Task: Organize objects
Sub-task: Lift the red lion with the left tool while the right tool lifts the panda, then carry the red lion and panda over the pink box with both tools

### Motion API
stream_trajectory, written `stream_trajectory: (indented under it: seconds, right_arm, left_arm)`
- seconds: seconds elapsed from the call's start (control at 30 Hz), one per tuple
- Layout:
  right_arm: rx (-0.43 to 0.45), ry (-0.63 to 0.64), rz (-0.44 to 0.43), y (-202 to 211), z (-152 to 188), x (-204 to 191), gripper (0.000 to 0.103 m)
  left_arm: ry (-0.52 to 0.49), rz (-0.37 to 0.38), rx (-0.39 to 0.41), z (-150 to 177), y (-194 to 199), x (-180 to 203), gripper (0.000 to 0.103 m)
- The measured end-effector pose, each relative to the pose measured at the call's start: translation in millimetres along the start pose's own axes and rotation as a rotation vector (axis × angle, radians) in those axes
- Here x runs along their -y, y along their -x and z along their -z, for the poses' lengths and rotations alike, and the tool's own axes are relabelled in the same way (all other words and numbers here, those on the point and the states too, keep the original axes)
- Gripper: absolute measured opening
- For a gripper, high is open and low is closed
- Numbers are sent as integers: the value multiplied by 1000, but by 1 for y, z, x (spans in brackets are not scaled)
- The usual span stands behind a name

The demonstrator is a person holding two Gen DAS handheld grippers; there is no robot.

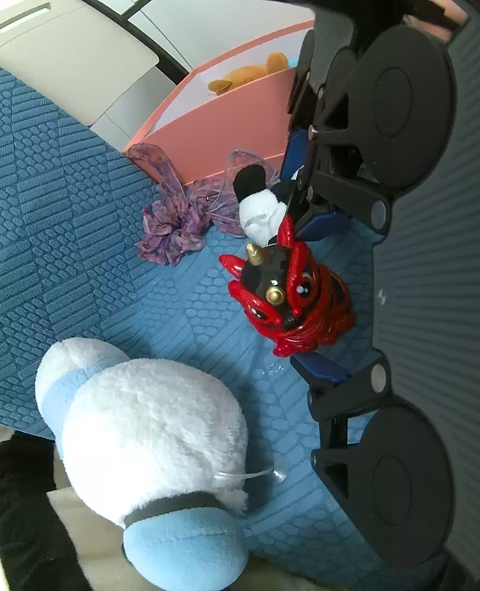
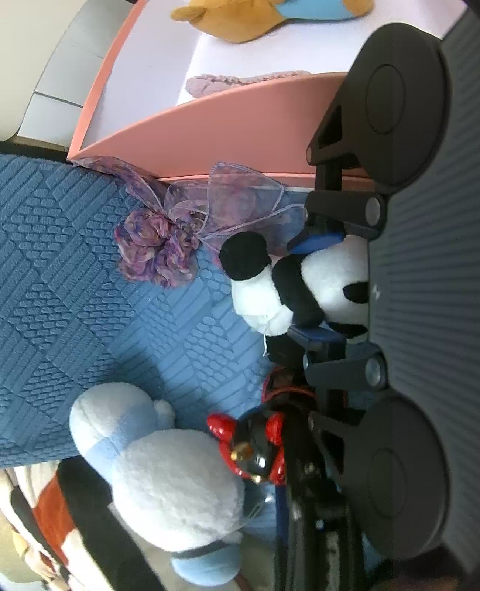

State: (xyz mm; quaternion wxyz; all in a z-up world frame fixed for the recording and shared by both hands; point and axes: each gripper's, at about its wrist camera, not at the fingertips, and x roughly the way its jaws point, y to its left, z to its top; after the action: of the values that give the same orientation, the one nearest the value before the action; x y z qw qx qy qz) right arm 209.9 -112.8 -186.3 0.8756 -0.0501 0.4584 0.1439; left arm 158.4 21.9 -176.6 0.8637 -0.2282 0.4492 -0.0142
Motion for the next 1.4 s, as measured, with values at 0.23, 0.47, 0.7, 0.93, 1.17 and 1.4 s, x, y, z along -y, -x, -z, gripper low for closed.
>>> stream_trajectory:
  seconds: [0.23, 0.47, 0.7, 0.93, 1.17, 1.4]
  right_arm:
    - [-18, -45, -34, 9, 10, 0, 45]
    - [-12, 1, -25, 11, 15, -4, 45]
    - [-4, -48, -29, 8, 12, -2, 44]
    - [-19, -110, -85, 28, 8, 0, 44]
    - [-6, -138, -144, 60, 4, 7, 44]
    - [50, -129, -152, 96, -13, 15, 44]
  left_arm:
    - [60, 38, -23, -5, -13, -5, 72]
    - [-8, -26, 6, -11, -25, 7, 70]
    - [-23, -61, 40, -13, -25, 8, 63]
    - [-56, -47, 66, -11, -2, 10, 63]
    - [-52, -6, 94, -10, 33, 14, 63]
    - [-28, 7, 134, -22, 63, 23, 63]
